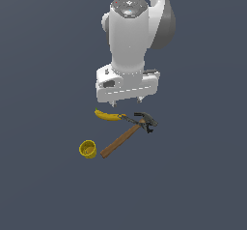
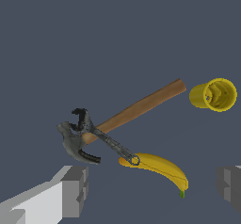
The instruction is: Pick up a designated object from a clutter of objects.
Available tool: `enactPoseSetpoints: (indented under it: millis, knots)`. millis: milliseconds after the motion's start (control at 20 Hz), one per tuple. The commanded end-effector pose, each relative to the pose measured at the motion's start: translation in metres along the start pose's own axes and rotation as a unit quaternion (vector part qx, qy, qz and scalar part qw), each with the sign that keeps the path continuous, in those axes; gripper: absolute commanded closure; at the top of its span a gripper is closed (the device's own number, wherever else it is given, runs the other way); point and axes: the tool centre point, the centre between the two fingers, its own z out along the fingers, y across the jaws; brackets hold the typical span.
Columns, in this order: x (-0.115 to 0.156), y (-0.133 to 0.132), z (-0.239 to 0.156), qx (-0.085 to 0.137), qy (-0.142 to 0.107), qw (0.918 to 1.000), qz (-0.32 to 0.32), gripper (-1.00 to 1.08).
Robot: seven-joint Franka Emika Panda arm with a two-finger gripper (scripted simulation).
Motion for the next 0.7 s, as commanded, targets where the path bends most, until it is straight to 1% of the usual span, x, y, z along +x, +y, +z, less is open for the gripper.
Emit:
enactPoseSetpoints:
  millis: [0,200,350,500,650]
  knots:
    - [0.0,-0.004,0.015,-0.002,0.0,0.9993,-0.036,-0.92]
    - [-0.002,-0.012,0.04,-0.005,-0.001,0.9951,-0.099,-0.92]
    - [-0.005,-0.018,0.059,-0.006,-0.001,0.9892,-0.146,-0.92]
    - [-0.008,-0.024,0.077,-0.007,-0.001,0.9811,-0.193,-0.92]
    - [-0.012,-0.031,0.095,-0.008,-0.001,0.9707,-0.24,-0.92]
